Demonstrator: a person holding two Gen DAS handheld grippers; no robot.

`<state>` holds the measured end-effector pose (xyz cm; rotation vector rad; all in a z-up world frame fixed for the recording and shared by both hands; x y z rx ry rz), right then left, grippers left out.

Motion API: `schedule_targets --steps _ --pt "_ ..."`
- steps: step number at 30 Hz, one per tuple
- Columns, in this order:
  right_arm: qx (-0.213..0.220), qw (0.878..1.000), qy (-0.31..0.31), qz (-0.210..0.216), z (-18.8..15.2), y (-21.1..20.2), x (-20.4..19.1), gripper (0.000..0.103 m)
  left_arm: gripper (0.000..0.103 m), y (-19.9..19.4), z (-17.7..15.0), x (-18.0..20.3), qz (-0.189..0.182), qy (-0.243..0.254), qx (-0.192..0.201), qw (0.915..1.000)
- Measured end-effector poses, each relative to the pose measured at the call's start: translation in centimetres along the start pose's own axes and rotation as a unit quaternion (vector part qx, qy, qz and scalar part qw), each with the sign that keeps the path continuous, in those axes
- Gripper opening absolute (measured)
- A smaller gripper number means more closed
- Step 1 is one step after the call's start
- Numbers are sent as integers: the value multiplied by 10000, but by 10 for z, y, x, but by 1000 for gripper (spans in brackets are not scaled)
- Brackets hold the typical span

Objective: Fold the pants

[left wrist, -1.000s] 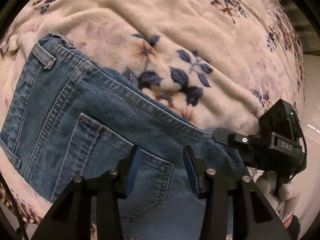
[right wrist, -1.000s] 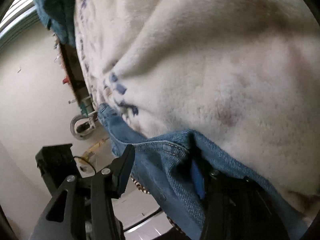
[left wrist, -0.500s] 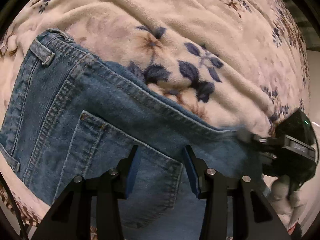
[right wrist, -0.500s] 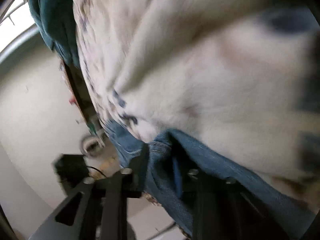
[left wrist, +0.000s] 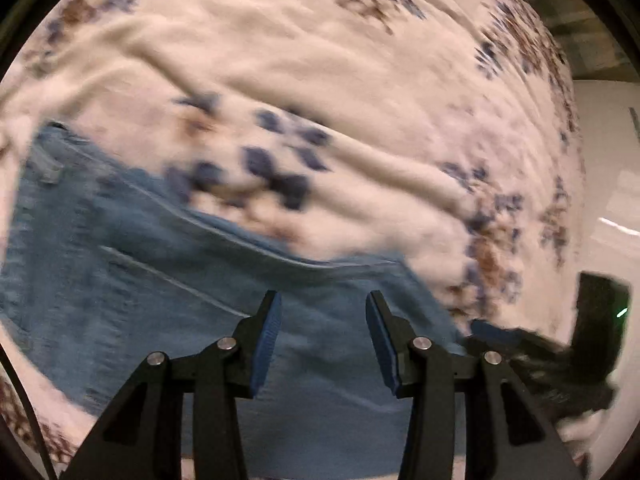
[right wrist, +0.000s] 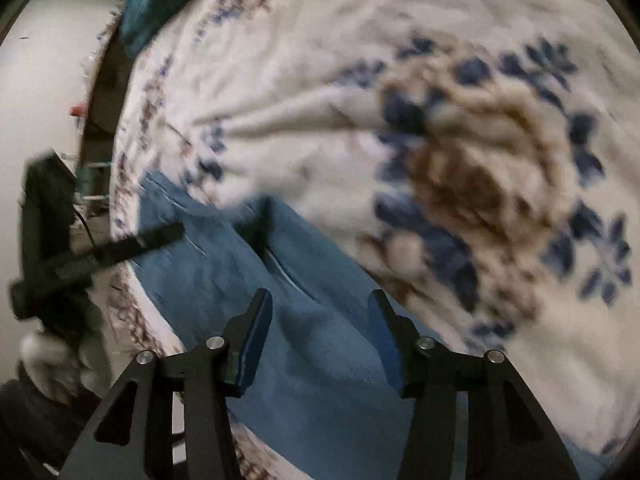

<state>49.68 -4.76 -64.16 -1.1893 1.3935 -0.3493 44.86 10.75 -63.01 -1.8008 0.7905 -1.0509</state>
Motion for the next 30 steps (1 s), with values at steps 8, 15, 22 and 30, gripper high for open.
schedule_targets --steps 8,15,22,30 --pt "-311 9907 -958 -913 -62 6 50 39 40 54 1 48 -67 86 -815 9966" --pt "314 9912 -362 -1232 -65 -13 82 3 39 51 20 52 15 155 -310 9994" --pt "467 9905 635 -1130 -60 6 110 4 41 55 23 44 -220 -17 -402 9989" --pt "1058 9880 361 -1063 -55 -46 79 54 62 -17 23 29 725 565 752 9929"
Point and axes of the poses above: each gripper's, at about its wrist camera, not at the fingertips, and y roughly the way its jaws point, x to its right, z to its top, the point moved 7 cm from there along y, roughly the way its jaws point, and after that the axes turned 9 degrees about -x, right-handed, at the moved point
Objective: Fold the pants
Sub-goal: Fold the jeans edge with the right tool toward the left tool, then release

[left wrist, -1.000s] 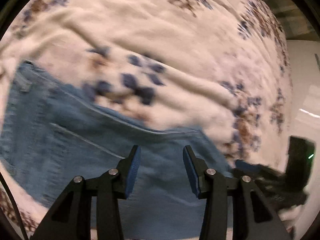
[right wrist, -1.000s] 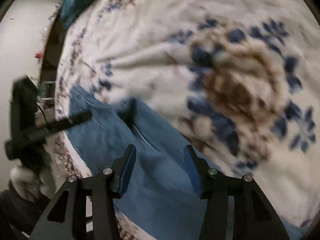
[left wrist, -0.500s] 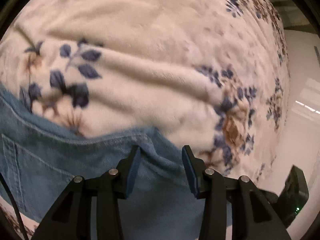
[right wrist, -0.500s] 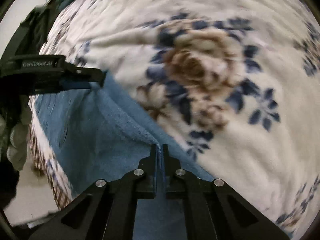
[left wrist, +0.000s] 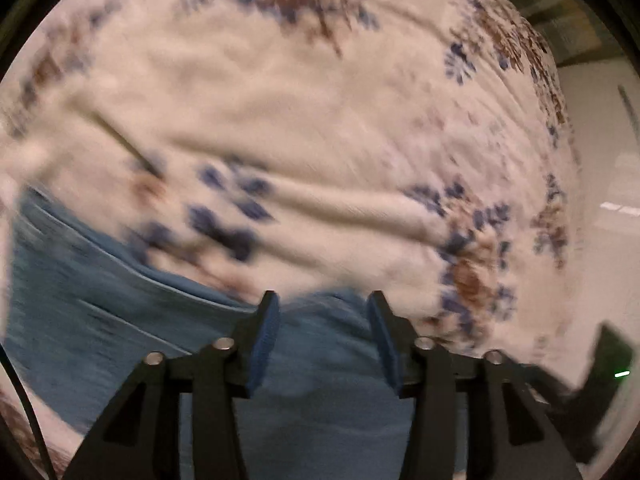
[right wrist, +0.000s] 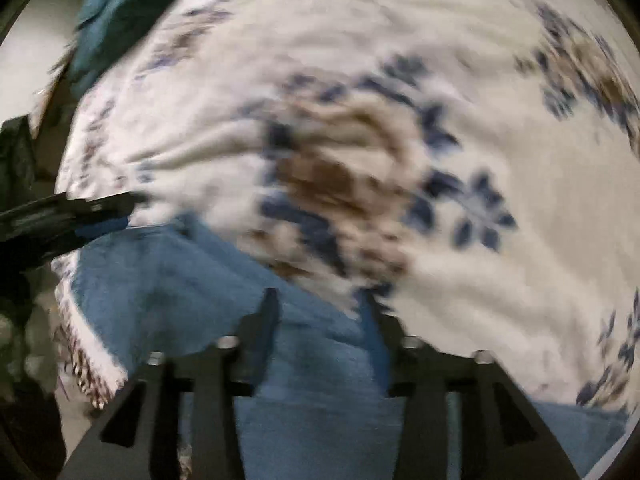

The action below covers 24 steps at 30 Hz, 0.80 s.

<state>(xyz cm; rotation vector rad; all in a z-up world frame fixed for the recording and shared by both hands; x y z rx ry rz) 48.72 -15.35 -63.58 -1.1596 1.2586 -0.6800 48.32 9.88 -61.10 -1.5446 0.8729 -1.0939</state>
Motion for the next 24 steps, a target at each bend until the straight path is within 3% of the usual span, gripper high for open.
schedule_targets --steps 2,4,6,8,9,12,18,20,21,23,24 --pt "-67 9990 -400 198 7 7 -31 54 70 -8 1 -15 507 75 324 9982" --pt "-213 9967 -759 180 17 26 -64 54 70 -9 0 -33 897 99 507 9946" --pt "-392 9945 -950 214 28 46 -83 52 72 -1 -3 -45 1021 58 478 9936" --pt "-573 9923 -1068 245 37 65 -96 12 74 6 -5 -55 1041 -15 346 9940" --pt "-668 9909 -1156 166 39 71 -97 3 74 9 -6 -55 1047 -53 333 9939" --pt "-534 9918 -1156 -87 38 73 -99 2 74 12 -8 -57 1121 -51 373 9930" --pt "-491 9967 -617 214 40 83 -87 7 74 17 -19 -44 1003 86 281 9945" --pt "-689 9953 -402 541 36 71 -78 27 74 16 -26 -29 886 246 190 9956" --pt "-565 9963 -255 588 34 57 -69 43 74 15 -31 -17 830 401 162 9956" --pt "-128 9993 -167 303 26 20 -44 47 74 13 -38 4 797 679 140 9944" --pt "27 9998 -183 -117 17 2 -24 47 75 15 -42 15 808 819 103 9933"
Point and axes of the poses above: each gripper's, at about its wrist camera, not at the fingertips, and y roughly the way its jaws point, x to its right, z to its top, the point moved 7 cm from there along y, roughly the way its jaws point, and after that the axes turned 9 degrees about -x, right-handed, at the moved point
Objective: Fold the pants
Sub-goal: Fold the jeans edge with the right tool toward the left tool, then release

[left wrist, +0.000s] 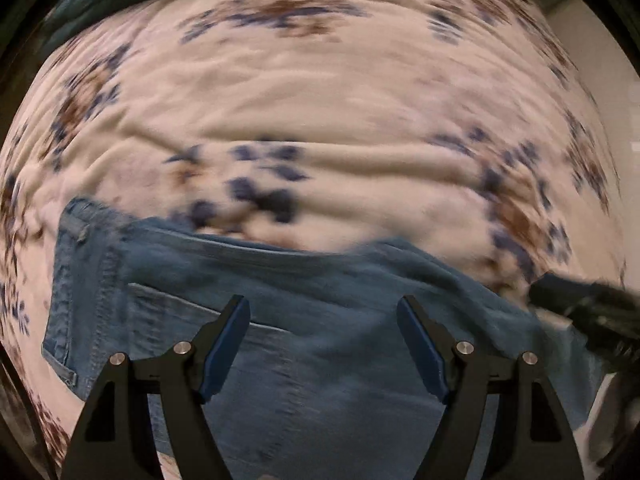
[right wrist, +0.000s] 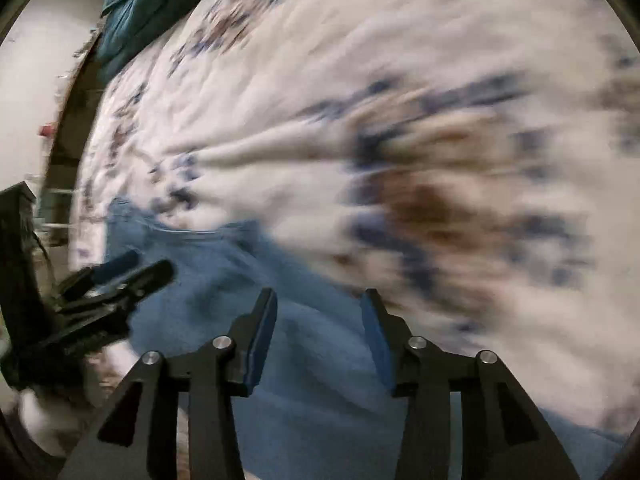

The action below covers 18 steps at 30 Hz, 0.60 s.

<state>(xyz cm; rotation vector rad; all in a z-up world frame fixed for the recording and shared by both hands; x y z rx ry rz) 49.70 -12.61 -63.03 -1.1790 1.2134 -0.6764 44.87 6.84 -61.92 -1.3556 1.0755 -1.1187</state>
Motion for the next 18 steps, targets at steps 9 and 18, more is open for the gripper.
schedule_targets --steps 9,18 --pt "-619 9932 213 -968 -59 31 83 23 75 54 11 64 822 901 -194 9924" --pt "436 9772 2078 47 -90 -10 146 20 75 36 23 56 706 510 -38 9962"
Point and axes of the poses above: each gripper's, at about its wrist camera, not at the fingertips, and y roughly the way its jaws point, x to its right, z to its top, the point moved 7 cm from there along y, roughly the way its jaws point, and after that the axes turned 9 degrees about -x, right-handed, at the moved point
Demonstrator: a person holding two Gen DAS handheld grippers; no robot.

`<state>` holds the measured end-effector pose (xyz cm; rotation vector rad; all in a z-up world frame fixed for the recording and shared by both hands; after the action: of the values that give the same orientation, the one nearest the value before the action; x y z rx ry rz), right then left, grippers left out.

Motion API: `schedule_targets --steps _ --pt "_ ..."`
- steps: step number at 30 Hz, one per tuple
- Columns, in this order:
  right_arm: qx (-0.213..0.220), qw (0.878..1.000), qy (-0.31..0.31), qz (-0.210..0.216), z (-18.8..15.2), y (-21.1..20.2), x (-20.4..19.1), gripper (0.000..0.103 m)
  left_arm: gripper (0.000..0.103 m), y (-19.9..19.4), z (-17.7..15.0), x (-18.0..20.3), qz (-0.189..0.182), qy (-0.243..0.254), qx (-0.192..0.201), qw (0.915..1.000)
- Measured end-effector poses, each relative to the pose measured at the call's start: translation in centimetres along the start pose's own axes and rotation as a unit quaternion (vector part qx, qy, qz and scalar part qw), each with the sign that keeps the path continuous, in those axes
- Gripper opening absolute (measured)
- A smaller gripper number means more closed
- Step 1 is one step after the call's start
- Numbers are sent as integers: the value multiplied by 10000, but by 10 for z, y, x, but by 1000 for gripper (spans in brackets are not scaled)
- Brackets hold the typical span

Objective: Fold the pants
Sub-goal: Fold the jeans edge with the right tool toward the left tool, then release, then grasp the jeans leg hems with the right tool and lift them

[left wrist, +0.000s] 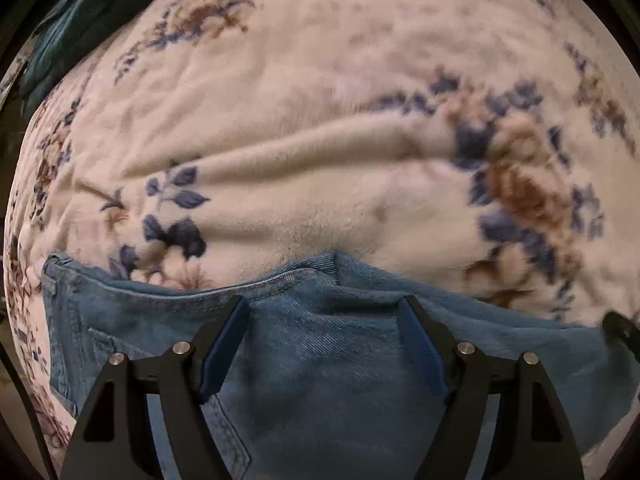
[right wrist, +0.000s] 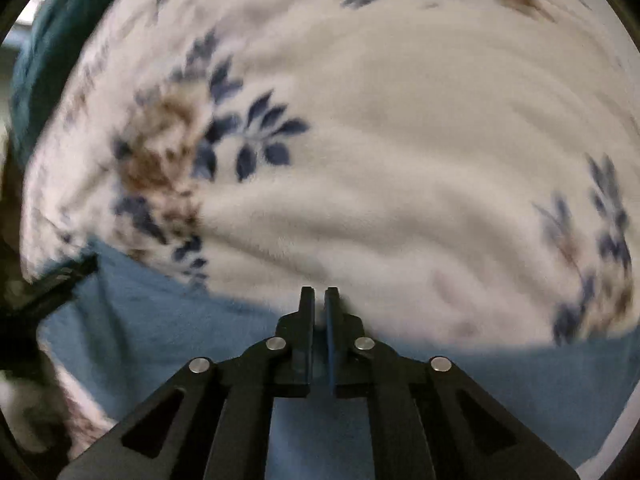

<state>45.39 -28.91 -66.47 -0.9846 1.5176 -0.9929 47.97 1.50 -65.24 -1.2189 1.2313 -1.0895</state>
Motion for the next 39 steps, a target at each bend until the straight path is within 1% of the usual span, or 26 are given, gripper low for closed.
schedule_targets --steps 1,2,3,4,5,6,9,11,13,14,18,20,21,23,24,25,26,28,29,31,33,35,36,37,38,39 --pt "252 9993 182 230 -7 -17 8 53 75 -16 -3 2 -158 -31 204 9997" --pt "552 9966 379 478 -17 -35 19 80 75 -27 -7 5 -232 -15 350 9991" --pt "857 9920 596 706 -30 -53 32 99 77 -43 -13 10 -317 42 585 9978" --pt "1173 9852 913 849 -47 -71 51 98 83 -52 -17 12 -353 87 725 9967" --pt "1381 9782 1264 896 -65 -80 66 98 98 -63 -26 19 -410 184 899 9949" --pt "1500 9707 1637 918 -85 -87 85 98 102 -69 -34 24 -458 274 963 9939" --pt "1758 9383 2818 959 -160 -96 163 98 102 -71 -59 39 -428 483 862 9942" --pt "1704 9132 3586 915 -204 -88 211 97 102 -64 -75 44 -365 517 712 9955" --pt "1747 8990 3901 952 -230 -87 249 92 102 -52 -84 52 -341 573 557 9962" --pt "1797 8976 3923 898 -235 -91 264 92 102 -49 -88 58 -324 588 534 9963" --pt "2047 9132 3459 672 -192 -115 306 92 102 -37 -87 79 -208 636 566 9962" --pt "1945 9251 3187 687 -151 -116 314 92 102 -32 -82 89 -197 601 535 9966" --pt "1774 9358 2975 661 -128 -110 314 91 102 -30 -78 96 -191 561 527 9969" --pt "1297 9553 2615 465 -99 -97 313 67 102 -28 -73 106 -169 544 524 9970" --pt "909 9678 2344 101 -87 -83 311 39 102 -28 -72 110 -159 559 529 9969" --pt "650 9728 2187 -395 -81 -76 309 23 102 -28 -70 115 -118 586 544 9967" --pt "542 9751 1986 -823 -77 -73 306 21 101 -28 -69 120 -87 624 556 9965" --pt "721 9762 1690 -1153 -74 -82 299 8 101 -29 -68 126 -79 685 581 9959" --pt "946 9734 1651 -1277 -75 -92 298 7 102 -29 -67 129 -42 727 605 9955" --pt "1334 9673 1783 -1213 -77 -110 300 7 102 -29 -67 132 -21 778 632 9950" --pt "1308 9660 1868 -1223 -75 -105 306 7 102 -25 -68 133 61 812 625 9947" --pt "1053 9691 1947 -1088 -71 -87 314 7 102 -20 -69 132 64 790 565 9952" --pt "993 9692 2042 -953 -69 -83 317 13 101 -20 -69 130 38 748 564 9956" --pt "994 9681 2180 -726 -69 -83 322 31 101 -21 -70 129 18 715 592 9957" --pt "1050 9649 2338 -568 -72 -89 327 44 101 -25 -71 127 -10 674 664 9955" --pt "1245 9595 2484 -467 -79 -100 331 67 101 -27 -72 126 4 661 724 9952"
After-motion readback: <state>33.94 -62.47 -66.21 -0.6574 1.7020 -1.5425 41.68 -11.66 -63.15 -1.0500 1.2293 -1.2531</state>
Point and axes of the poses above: each gripper's, at about its wrist camera, not at the fingertips, and y roughly the way its jaws point, x to its right, z to its top, the point moved 7 cm from there along y, roughly the way its jaws point, and after that the axes turned 9 degrees about -x, right-handed, at the moved point
